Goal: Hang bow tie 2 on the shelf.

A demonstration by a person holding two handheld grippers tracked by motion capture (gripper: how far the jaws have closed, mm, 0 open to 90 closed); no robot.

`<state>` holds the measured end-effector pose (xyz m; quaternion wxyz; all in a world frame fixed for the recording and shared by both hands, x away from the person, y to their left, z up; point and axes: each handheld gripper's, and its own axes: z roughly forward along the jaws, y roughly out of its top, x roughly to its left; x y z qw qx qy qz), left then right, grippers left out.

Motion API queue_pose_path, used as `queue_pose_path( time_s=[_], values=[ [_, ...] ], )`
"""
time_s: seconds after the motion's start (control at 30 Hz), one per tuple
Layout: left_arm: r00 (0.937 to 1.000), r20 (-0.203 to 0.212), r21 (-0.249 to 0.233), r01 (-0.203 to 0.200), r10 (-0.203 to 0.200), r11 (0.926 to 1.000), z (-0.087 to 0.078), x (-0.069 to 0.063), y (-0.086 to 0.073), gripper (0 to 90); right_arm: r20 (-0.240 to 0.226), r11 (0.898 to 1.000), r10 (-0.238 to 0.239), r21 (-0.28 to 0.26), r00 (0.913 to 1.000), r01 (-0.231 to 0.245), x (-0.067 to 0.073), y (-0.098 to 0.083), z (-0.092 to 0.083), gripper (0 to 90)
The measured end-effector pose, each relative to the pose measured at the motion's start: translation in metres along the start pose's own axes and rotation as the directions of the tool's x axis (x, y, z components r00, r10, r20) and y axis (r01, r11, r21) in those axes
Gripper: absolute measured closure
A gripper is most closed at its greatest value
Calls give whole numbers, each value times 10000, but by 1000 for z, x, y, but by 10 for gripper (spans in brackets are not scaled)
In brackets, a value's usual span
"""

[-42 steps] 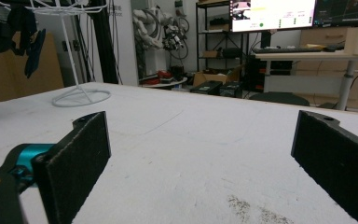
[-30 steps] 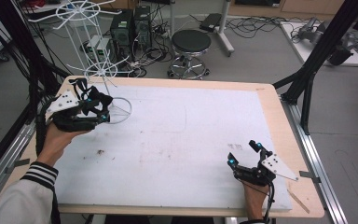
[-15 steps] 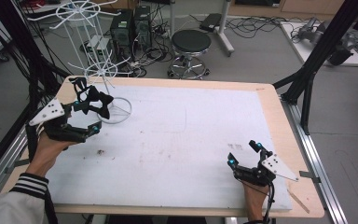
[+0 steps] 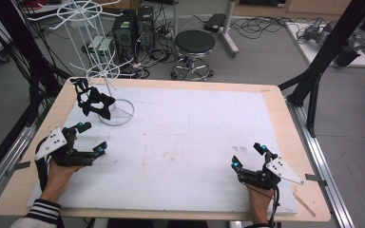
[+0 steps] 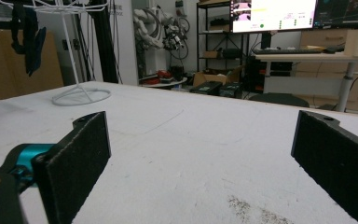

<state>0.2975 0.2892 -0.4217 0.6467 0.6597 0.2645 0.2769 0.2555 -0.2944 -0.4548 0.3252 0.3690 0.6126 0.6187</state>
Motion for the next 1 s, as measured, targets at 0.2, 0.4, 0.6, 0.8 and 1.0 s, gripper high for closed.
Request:
queue_pose_path(
  time_s=[0.2, 0.4, 0.6, 0.8, 1.0],
  values=[
    [10000, -70, -83, -28, 28, 10000, -5, -5, -11, 59, 65, 10000, -92, 8, 9999, 92, 0, 0, 1, 38],
    [9993, -358, -97, -97, 93, 9999, -9, -9, -21, 59, 59, 9999, -95, 36, 9999, 95, 0, 0, 1, 38],
    [9988, -477, -154, 47, -54, 9999, -9, -10, -29, 59, 80, 10000, -62, 8, 9999, 62, 0, 0, 1, 38],
    [9987, -489, -126, 134, -140, 9998, -9, -9, -32, 59, 81, 10000, -39, -17, 10000, 39, -1, 0, 0, 38],
    [9981, -602, -160, 105, -114, 9998, -10, -10, -33, 59, 107, 10000, -70, -21, 9999, 70, 0, 0, 0, 38]
  ],
)
